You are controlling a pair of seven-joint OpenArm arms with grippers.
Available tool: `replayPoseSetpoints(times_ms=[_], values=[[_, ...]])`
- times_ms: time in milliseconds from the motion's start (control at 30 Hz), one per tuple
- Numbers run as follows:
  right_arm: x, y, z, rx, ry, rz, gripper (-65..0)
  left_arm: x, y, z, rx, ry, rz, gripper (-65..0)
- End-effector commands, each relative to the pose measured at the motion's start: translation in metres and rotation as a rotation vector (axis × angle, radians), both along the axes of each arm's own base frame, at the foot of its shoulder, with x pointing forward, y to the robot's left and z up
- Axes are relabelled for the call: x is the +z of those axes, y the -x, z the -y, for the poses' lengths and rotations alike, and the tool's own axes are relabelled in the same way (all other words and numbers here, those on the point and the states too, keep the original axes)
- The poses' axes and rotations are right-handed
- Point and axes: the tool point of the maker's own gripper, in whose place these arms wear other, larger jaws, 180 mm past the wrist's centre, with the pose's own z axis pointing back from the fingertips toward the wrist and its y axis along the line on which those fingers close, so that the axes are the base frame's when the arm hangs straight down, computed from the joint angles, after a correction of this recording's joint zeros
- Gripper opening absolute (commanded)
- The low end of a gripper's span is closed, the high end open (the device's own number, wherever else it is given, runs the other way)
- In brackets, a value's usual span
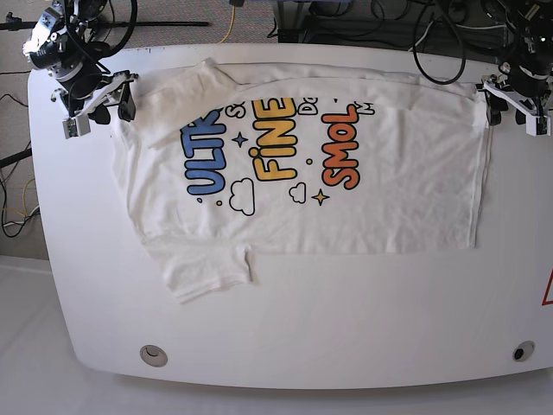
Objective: Fold the T-shirt properly
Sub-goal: 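Move both grippers along the shirt's sides toward the hem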
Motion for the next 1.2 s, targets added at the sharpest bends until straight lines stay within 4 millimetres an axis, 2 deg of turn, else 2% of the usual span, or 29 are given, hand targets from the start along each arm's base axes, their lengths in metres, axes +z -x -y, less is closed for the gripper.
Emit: replayPoseSetpoints(times_ms=[0,67,133,400,467,800,867,1067,1133,1167], values=[[0.013,-0.009,0.005,0.017,0.031,0.045,-34.2,0.012,-0.003,-0.007,-0.010,-0.034,0.025,-30.9],[0.015,-0.013,0.004,0.022,0.035,0.052,-33.8,0.012,-0.004,-0.008,-0.010,-0.035,0.025,-30.9],[0.018,-0.025,0.005,0.026,0.034,0.074,-31.4,0.009,-0.002,-0.011,-0.006,-0.038,0.018,-30.9],[0.026,-0.042,0.011,0.019,0.047,0.101,-27.7,0.018,-0.018,-0.015,-0.021,-0.066,0.044,-29.9],[0.031,-0.051,0.012,0.030,0.059,0.120,-28.3,0.026,-0.034,-0.018,-0.012,-0.068,0.084,-29.7],[0.034,-0.076,0.015,0.031,0.056,0.137,-30.1,0.033,-0.066,-0.029,0.015,-0.044,0.130,-31.5],[0.036,-0.089,0.016,0.032,0.042,0.147,-29.2,0.036,-0.073,-0.028,0.007,-0.040,0.146,-31.4],[0.029,-0.110,0.013,0.044,0.005,0.131,-29.0,0.037,-0.098,-0.025,-0.021,-0.025,0.161,-31.2],[0.027,-0.116,0.011,0.050,-0.006,0.127,-28.9,0.038,-0.109,-0.023,-0.034,-0.024,0.166,-31.0],[0.026,-0.122,0.009,0.051,-0.018,0.127,-28.9,0.041,-0.122,-0.018,-0.055,-0.018,0.178,-30.7]])
